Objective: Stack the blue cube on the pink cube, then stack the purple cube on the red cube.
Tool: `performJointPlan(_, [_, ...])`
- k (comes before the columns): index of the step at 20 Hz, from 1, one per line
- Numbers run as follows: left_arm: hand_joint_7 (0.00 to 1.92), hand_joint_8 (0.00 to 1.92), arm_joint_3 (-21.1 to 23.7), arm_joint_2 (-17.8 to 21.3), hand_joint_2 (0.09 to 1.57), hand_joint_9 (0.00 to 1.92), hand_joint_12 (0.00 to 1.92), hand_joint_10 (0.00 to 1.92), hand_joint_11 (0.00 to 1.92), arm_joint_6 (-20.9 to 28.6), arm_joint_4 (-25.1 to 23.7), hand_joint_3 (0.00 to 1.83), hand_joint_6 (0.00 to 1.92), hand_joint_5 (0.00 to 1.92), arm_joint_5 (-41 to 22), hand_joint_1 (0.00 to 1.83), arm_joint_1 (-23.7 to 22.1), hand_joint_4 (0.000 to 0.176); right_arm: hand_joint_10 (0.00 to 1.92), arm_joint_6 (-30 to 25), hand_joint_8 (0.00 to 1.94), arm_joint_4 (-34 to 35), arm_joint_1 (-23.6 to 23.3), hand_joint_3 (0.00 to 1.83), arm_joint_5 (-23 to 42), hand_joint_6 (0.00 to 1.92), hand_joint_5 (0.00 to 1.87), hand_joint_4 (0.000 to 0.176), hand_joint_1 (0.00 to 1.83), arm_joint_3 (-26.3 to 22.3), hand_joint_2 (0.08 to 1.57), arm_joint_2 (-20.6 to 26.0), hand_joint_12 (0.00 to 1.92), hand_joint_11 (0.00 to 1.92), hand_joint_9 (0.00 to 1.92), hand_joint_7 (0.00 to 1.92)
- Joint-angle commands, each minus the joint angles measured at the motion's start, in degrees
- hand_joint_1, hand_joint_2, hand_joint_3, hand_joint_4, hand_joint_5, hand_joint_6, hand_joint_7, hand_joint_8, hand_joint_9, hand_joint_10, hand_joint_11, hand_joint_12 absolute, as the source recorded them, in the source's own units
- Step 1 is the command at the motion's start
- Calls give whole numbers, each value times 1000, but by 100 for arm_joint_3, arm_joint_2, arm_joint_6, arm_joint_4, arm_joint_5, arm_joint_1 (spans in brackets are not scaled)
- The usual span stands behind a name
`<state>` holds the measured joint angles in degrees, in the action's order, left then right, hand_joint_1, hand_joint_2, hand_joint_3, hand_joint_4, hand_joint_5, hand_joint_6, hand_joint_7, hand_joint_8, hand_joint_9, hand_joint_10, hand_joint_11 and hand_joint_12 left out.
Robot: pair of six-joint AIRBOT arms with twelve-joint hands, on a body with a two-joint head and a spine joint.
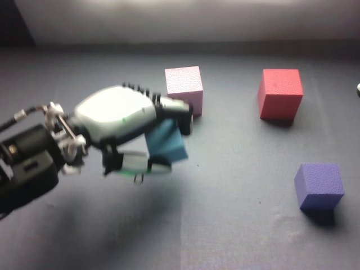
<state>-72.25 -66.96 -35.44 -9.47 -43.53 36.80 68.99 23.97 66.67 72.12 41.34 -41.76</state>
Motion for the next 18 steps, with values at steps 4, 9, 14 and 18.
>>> performJointPlan(4, [749, 1660, -302, -103, 1278, 881, 1842, 1673, 865, -118, 189, 0, 1206, 649, -508, 1197, -509, 0, 0, -26, 0, -32, -16, 0, 696, 2, 7, 0, 733, 9, 1343, 9, 0, 0, 0, 0])
performJointPlan(9, [685, 1701, -778, -374, 1326, 845, 1889, 1778, 971, -326, 287, 25, 1508, 548, 81, 1129, -1212, 0, 0, -33, 0, -20, -1, 5, 692, 0, 0, 0, 680, 31, 1366, -25, 0, 0, 0, 0])
performJointPlan(14, [744, 1655, -1265, -679, 1296, 843, 1919, 1744, 904, -458, 457, 2, 1324, 592, 628, 1182, -1603, 0, 0, -54, 0, -19, -1, 0, 664, 7, 21, 0, 738, 64, 1350, -57, 11, 21, 0, 0])
performJointPlan(18, [617, 1634, -1688, -977, 1315, 583, 1921, 1676, 664, -469, 580, 3, 1469, 647, 1011, 1106, -1733, 0, 0, -60, 0, -21, -1, 0, 607, 1, 12, 0, 776, 96, 1350, -92, 31, 10, 0, 0])
